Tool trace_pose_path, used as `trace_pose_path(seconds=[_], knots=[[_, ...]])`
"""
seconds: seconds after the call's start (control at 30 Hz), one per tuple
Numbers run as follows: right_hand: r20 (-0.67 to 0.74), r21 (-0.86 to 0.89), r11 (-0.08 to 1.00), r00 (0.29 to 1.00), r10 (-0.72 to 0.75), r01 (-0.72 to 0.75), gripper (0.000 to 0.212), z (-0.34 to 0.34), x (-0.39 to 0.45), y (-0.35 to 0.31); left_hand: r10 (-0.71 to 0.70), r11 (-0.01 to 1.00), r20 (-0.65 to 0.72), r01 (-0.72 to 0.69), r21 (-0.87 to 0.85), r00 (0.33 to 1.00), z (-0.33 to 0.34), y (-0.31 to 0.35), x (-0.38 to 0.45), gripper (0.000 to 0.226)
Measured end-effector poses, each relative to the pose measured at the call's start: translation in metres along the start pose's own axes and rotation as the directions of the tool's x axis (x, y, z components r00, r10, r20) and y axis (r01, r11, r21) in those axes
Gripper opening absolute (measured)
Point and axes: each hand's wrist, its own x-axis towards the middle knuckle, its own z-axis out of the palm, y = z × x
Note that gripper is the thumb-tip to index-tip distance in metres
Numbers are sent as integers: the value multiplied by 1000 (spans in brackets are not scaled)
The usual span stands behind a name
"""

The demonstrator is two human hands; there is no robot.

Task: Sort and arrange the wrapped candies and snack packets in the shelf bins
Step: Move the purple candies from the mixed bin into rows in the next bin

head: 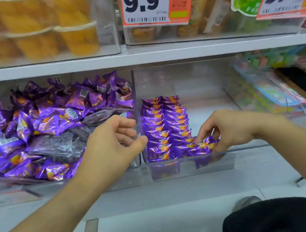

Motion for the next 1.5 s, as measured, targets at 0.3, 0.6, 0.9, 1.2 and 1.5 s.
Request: trace_pose_path(seconds=[0.3,0.6,0.9,1.2,1.5], knots=[[57,304,952,998,11,-28,34,6,4,7,-6,1000,6,6,-13,1000,-1,-1,3,29],[82,375,916,990,119,-141,19,17,11,1,3,1000,12,-2,-18,1000,-2,0,2,28],[116,373,911,983,143,-176,44,18,7,-6,1,1000,18,0,-20,1000,-2,-2,2,28],[-297,424,904,933,201,-59,24,-11,-3,2,53,997,74,-57,52,996,-17,-3,-1,21],[-538,132,750,682,-495,649,10,46,-1,-150,64,781,122,-126,612,990,-128,-35,-7,22]])
